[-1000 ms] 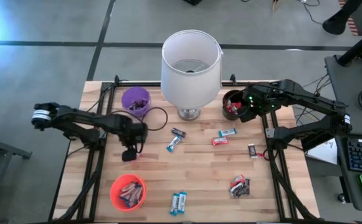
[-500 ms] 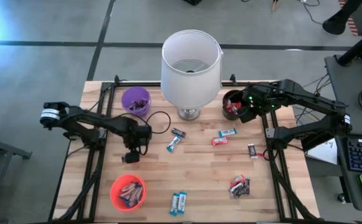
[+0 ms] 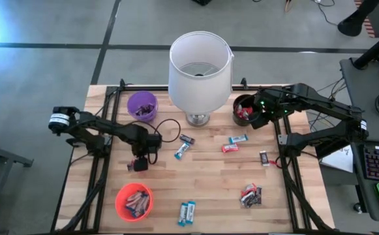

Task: Organize candy in baskets
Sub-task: Put the orange chocolate bar into the black bucket

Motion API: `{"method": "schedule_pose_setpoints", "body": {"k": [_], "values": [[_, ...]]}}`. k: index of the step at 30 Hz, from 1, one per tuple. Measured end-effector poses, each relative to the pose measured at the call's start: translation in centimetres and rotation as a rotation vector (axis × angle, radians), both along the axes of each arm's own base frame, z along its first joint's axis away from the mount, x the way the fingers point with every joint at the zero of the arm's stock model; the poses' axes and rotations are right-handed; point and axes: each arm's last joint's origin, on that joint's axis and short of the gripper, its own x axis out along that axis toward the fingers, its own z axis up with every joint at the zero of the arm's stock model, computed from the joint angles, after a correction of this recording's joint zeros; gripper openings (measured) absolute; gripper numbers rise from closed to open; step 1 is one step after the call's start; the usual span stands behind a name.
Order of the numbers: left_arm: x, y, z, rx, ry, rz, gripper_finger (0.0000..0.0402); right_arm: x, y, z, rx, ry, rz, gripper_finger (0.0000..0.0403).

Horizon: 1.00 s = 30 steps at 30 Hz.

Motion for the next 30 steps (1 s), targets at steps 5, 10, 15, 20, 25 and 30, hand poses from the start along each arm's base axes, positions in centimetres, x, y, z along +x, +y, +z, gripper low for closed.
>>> {"method": "schedule_pose_setpoints", "body": {"k": [5,10,15,20,25,30], "values": [[0.0,0.0,0.1,0.01,-0.006,0.001,0.0158,0.0,0.0,0.0,0.0,0.0,0.0,0.0137],[-0.1,0.1,0.2,0.008,-0.012,0.0,0.0076,0.0,0.0,0.0,0.0,0.0,0.0,0.0137],[-0.1,0.0,0.5,-0.011,-0.026,0.0,0.0016,0.0,0.0,0.0,0.0,-0.001,0.0,0.0137],[0.0,-0.2,1.9,-0.066,-0.098,-0.003,0.0007,0.0,0.0,0.0,0.0,-0.001,0.0,0.0137],[0.3,-0.2,4.2,-0.083,-0.19,0.006,0.0005,0.0,0.0,0.0,0.0,-0.001,0.0,0.0137],[0.8,-0.2,8.3,-0.081,-0.325,0.005,0.0005,0.0,0.0,0.0,0.001,-0.001,0.0,0.0137]]}}
